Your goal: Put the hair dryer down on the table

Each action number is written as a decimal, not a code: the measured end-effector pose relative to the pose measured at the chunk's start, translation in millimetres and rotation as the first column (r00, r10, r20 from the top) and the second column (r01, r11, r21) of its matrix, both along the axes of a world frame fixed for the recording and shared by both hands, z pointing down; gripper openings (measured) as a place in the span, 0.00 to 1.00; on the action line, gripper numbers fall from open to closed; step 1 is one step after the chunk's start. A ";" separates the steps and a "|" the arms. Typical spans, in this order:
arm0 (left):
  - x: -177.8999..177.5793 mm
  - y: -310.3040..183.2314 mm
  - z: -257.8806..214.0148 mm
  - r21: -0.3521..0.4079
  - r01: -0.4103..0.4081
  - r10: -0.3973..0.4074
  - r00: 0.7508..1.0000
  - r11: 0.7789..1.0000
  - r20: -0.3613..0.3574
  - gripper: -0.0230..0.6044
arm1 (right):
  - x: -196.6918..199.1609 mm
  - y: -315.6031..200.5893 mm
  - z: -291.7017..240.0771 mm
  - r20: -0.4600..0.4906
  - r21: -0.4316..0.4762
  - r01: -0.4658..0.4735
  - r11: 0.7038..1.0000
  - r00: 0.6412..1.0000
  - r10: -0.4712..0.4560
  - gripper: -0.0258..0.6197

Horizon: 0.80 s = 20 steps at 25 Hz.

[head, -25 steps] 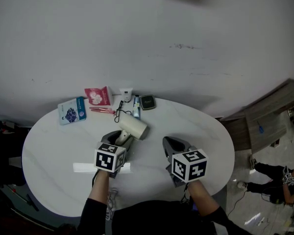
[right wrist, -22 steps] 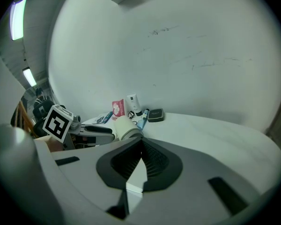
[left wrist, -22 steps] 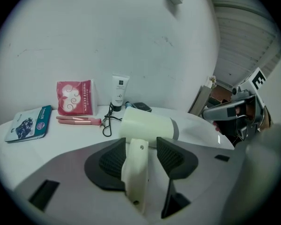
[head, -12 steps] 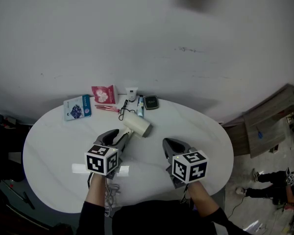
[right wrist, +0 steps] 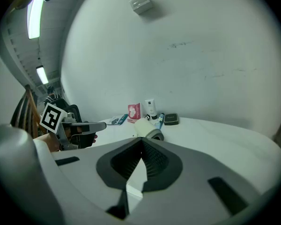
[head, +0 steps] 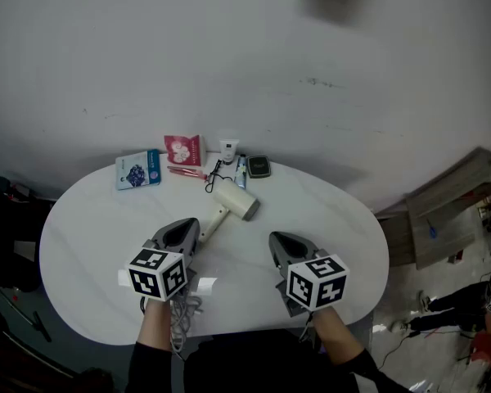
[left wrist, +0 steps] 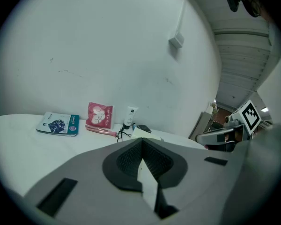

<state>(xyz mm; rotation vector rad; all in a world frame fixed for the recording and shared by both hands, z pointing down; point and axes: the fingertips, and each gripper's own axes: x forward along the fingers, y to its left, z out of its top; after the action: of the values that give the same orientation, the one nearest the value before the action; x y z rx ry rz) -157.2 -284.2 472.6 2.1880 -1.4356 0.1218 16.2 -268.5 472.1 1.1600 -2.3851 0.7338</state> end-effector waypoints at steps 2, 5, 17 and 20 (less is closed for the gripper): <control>-3.1 9.8 -5.7 0.013 0.006 -0.006 1.000 1.000 -0.008 0.05 | -3.0 6.8 -0.5 -0.001 0.011 0.014 1.000 1.000 -0.014 0.05; -6.9 25.0 -12.8 0.025 0.017 -0.016 1.000 1.000 -0.025 0.05 | -6.6 17.1 -1.3 -0.014 0.030 0.038 0.999 0.999 -0.038 0.05; -16.8 69.4 -26.4 0.053 0.032 -0.029 0.998 0.998 -0.048 0.05 | -17.4 50.1 -13.5 -0.018 0.080 0.061 0.995 0.998 -0.060 0.05; -17.0 77.9 -30.3 0.062 0.026 -0.023 0.998 0.998 -0.053 0.05 | -18.1 58.7 -15.7 -0.015 0.088 0.058 0.994 0.998 -0.057 0.05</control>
<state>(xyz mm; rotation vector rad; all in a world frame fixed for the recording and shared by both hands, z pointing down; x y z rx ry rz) -174.2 -206.4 442.3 2.2062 -1.4548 0.0106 -2.0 -209.8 456.4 1.1222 -2.4522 0.6059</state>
